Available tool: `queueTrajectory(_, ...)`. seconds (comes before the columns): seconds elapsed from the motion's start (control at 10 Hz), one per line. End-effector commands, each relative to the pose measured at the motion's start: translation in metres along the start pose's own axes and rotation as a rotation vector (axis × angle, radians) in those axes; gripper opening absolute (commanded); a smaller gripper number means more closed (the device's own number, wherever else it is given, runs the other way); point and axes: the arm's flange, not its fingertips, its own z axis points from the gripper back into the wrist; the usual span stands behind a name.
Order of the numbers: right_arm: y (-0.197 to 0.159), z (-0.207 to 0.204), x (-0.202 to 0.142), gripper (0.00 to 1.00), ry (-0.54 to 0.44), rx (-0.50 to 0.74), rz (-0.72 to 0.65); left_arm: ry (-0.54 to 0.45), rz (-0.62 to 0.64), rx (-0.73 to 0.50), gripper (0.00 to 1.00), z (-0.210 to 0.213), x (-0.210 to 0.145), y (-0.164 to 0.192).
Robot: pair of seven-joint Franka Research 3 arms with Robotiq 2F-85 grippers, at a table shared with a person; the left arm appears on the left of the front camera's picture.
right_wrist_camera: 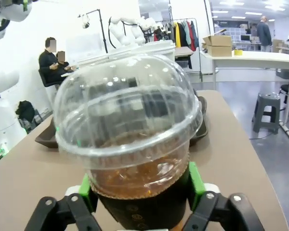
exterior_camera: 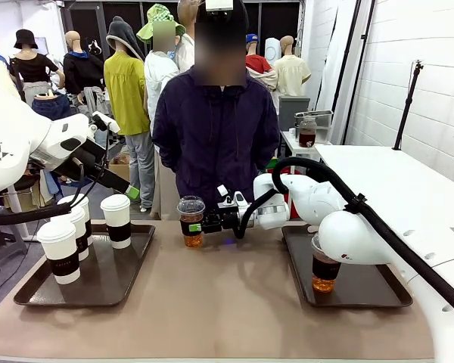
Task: Distribute the coffee onto the tray.
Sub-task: Pick up another iced Americano from the middle of the table and place it on the right Handle tray.
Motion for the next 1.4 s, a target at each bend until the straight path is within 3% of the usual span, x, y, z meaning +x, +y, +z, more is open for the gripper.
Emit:
queueTrajectory(0.0, -0.015, -0.002, 0.004, 0.65, 0.008, 0.038, -0.011, -0.003, 0.003, -0.008, 1.0, 0.0, -0.001, 0.002)
queueTrajectory(0.4, -0.014, 0.001, 0.014, 0.65, -0.011, 0.045, -0.015, -0.003, 0.003, -0.008, 1.0, 0.0, -0.001, 0.002)
queueTrajectory(0.8, 0.002, 0.016, 0.061, 0.65, -0.013, 0.079, -0.043, -0.003, 0.003, -0.008, 1.0, 0.0, -0.001, 0.002)
queueTrajectory(1.3, 0.062, 0.062, 0.094, 0.65, 0.061, 0.061, -0.027, -0.003, 0.003, -0.008, 1.0, 0.0, -0.001, 0.002)
